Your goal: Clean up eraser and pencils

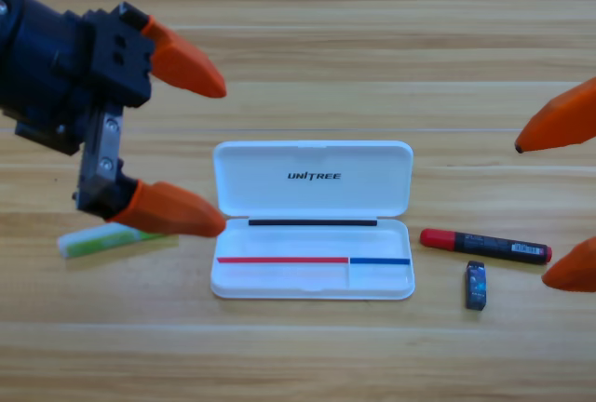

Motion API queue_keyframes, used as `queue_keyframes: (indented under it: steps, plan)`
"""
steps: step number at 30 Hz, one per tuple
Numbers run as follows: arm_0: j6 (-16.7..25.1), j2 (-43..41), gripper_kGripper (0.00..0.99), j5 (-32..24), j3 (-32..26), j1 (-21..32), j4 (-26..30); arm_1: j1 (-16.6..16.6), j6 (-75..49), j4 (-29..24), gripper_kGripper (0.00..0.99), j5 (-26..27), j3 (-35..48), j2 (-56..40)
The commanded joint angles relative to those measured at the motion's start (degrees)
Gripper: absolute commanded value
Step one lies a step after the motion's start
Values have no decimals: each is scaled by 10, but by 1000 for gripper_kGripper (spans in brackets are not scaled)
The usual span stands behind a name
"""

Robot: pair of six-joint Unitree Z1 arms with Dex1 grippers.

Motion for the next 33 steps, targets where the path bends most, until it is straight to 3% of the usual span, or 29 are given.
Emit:
queue_keyframes:
  steps: [1, 15, 20, 23, 28, 31, 33]
  plan:
    - [5, 20, 988, 16, -5, -11, 13, 15, -3, -9, 971, 13, 23, 3]
    - [12, 25, 989, 17, -6, -11, 13, 15, 27, -8, 971, 0, 28, 4]
    - [8, 23, 990, 21, -8, -11, 12, 15, 84, -8, 973, -95, 25, 20]
    - [8, 17, 990, 34, -6, -11, 12, 15, 165, 0, 971, -189, 16, 39]
    - [16, 12, 990, 41, -13, -11, 13, 12, 349, 100, 971, -338, -91, 134]
    - [20, 13, 990, 59, -22, -7, 22, 12, 369, 165, 971, -317, -143, 202]
    - [34, 14, 990, 87, -27, -2, 36, 12, 392, 174, 971, -299, -147, 235]
